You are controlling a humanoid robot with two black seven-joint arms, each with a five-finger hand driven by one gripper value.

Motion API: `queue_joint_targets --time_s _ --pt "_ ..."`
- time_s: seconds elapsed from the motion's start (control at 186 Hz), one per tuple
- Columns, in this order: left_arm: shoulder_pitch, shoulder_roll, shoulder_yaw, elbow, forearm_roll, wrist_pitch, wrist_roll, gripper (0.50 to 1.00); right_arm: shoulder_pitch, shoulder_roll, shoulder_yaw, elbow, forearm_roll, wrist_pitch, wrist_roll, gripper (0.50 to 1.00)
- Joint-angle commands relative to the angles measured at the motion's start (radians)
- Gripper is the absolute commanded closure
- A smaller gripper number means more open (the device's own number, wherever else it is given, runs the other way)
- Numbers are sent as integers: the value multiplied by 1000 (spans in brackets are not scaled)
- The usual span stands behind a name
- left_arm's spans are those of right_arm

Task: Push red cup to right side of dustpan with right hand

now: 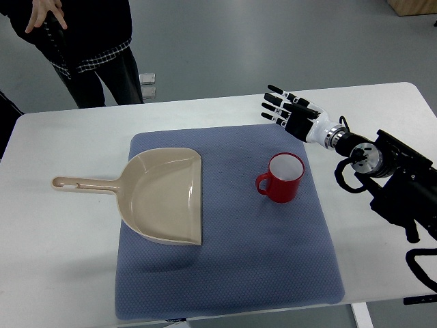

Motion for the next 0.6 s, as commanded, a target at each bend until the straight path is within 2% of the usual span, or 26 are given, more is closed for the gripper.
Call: queue_joint_targets --time_s 0.0,0.592 --pt "1 0 0 0 0 2 0 500 -2 2 0 0 0 0 0 572" --pt "-1 0 3 -3 0 0 0 500 0 -13 2 0 8 1 18 572"
